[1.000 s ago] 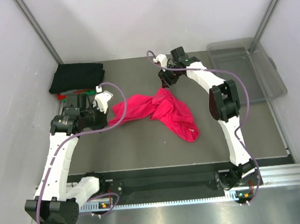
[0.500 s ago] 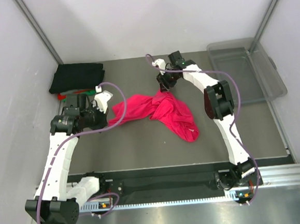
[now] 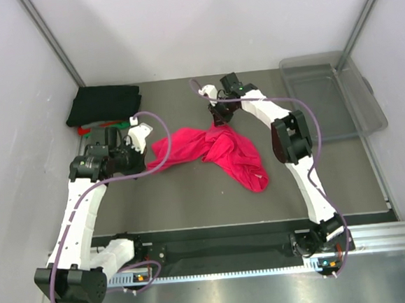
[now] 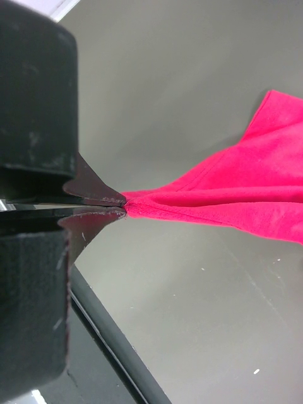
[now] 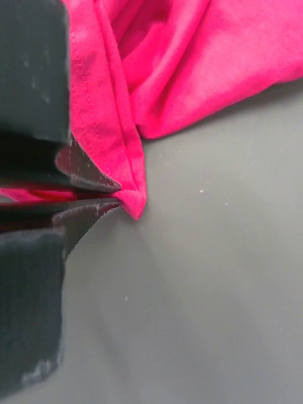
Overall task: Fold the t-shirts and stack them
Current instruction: Flatten the tshirt out
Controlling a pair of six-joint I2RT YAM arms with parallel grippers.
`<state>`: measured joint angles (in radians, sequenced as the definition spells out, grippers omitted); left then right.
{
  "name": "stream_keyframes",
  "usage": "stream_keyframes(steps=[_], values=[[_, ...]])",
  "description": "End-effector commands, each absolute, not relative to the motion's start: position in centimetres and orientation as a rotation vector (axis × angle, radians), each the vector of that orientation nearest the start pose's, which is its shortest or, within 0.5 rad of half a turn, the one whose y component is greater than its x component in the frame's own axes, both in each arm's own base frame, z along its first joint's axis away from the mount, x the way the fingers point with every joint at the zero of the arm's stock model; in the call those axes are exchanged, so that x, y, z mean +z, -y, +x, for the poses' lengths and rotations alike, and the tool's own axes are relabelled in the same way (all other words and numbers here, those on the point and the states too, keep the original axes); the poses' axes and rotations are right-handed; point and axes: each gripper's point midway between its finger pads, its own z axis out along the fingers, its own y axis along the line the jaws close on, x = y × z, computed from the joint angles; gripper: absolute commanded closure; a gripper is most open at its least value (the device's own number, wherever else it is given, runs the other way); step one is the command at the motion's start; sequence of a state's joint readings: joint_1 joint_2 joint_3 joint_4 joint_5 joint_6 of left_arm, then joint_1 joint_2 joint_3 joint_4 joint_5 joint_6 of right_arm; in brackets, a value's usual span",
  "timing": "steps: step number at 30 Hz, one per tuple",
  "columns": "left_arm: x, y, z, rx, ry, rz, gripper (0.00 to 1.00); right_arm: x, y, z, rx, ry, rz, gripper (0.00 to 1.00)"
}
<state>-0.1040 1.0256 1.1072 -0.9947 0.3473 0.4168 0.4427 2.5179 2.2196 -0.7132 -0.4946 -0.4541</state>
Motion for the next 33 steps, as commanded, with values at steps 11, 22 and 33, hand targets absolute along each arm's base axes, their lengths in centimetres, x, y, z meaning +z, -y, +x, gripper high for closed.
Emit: stream_keyframes(steps=[11, 22, 33], values=[[29.5, 8.3, 30.3, -0.279, -2.078, 0.72, 1.0, 33.0, -20.9, 47.7, -0.006, -1.647, -1.147, 1.0], [44.5, 9.3, 33.1, -0.259, -1.833, 0.667, 1.0, 53.4, -10.8, 33.2, -0.281, -1.243, -0.797, 1.0], [53.6, 8.4, 27.0, -0.151, -1.516, 0.648, 1.0, 57.5, -5.0, 23.4, -0.385, -1.119, -0.68, 1.0]])
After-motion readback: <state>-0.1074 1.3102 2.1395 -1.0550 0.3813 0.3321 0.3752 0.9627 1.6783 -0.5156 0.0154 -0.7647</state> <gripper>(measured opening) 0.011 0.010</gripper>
